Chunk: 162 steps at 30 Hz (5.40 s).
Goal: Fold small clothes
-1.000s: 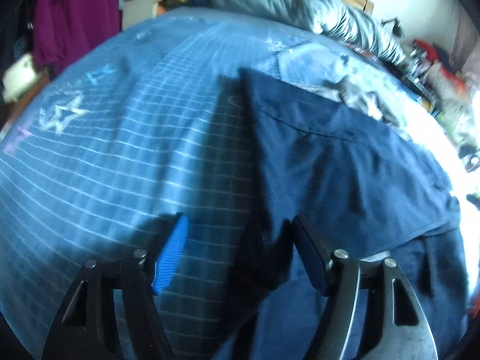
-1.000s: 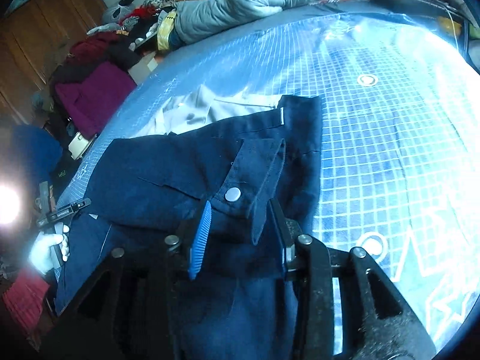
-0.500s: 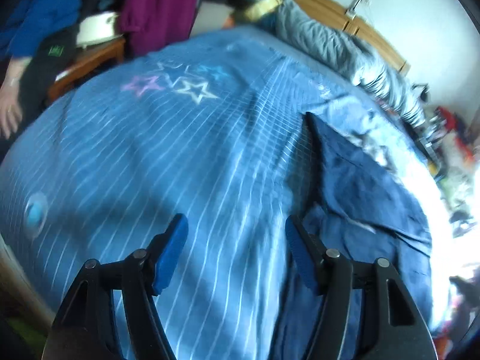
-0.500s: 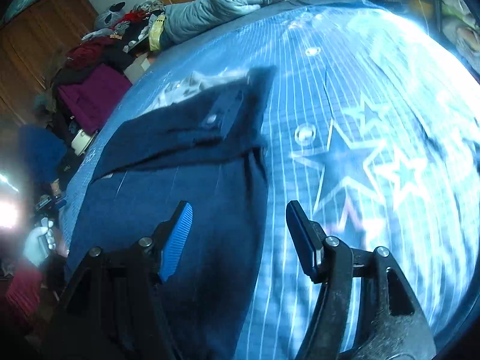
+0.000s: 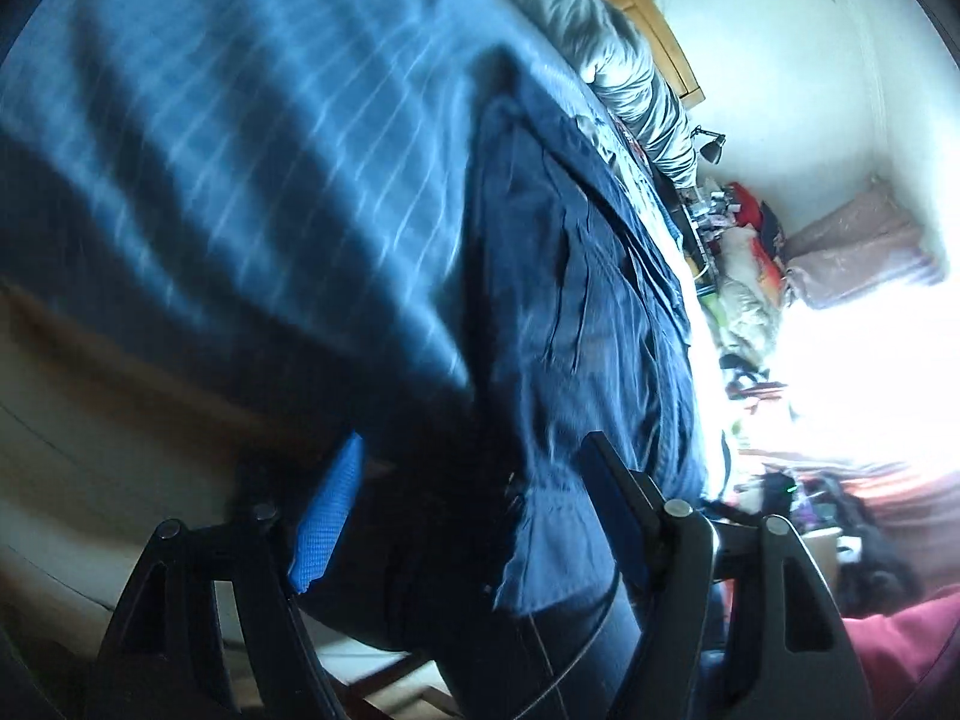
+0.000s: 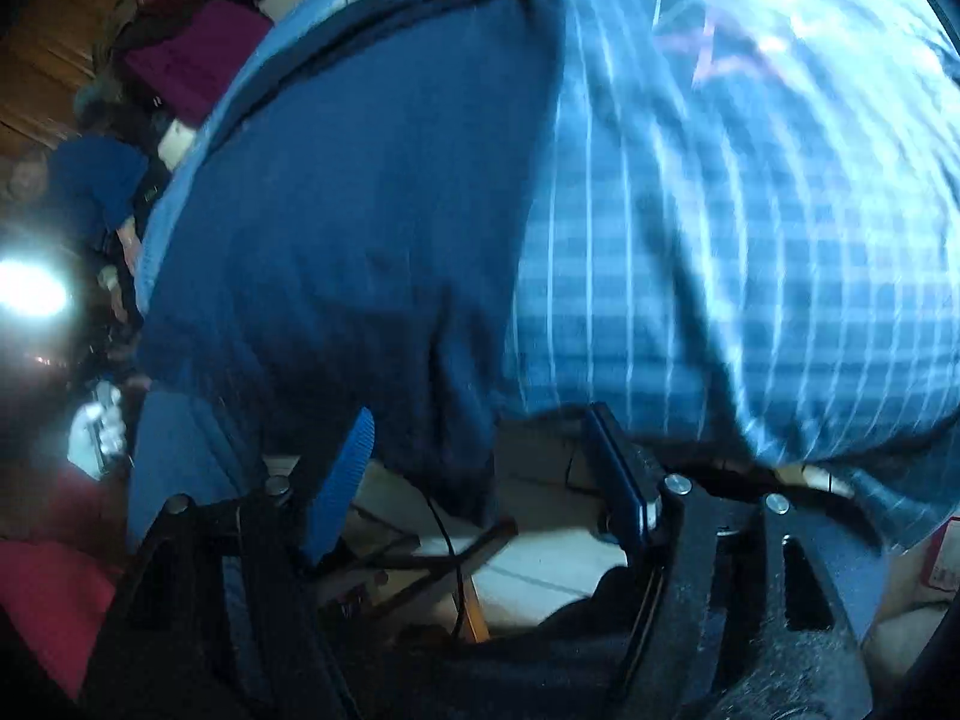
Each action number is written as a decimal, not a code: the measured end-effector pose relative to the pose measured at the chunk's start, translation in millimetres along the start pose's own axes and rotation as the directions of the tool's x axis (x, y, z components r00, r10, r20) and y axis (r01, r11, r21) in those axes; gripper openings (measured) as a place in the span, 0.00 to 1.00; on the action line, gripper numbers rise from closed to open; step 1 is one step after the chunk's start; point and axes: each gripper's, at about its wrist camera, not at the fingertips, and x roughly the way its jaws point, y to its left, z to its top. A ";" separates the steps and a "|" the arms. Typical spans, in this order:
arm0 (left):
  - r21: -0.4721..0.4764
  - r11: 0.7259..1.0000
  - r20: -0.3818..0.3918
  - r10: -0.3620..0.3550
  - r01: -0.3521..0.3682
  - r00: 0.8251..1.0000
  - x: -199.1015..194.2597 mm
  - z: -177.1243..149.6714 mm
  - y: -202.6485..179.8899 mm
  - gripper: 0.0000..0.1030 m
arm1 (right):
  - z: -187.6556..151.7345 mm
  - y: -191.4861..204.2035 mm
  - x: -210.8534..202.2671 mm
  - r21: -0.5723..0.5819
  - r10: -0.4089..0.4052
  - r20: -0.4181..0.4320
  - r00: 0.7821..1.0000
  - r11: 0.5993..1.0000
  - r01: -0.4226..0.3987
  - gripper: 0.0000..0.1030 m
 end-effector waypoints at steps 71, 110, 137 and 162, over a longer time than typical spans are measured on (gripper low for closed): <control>-0.050 0.980 -0.101 -0.199 0.195 0.975 -11.8 3.4 3.6 0.70 | 119.5 65.9 -105.0 -0.085 0.340 0.245 0.908 0.940 -0.329 0.09; 0.048 0.954 -0.083 -0.290 0.295 0.953 24.3 85.2 -83.7 0.42 | 45.4 -5.9 -19.9 0.057 0.184 -0.122 0.975 0.982 -0.179 0.67; -0.070 0.990 -0.116 -0.134 0.126 0.984 -10.5 3.9 23.0 0.66 | 8.7 -13.3 13.4 0.151 0.321 -0.104 0.941 0.941 -0.304 0.66; 0.141 0.988 -0.279 -0.027 0.069 0.960 29.1 -5.9 -37.2 0.29 | 10.0 -1.2 8.4 0.091 0.254 -0.059 0.966 0.965 -0.248 0.52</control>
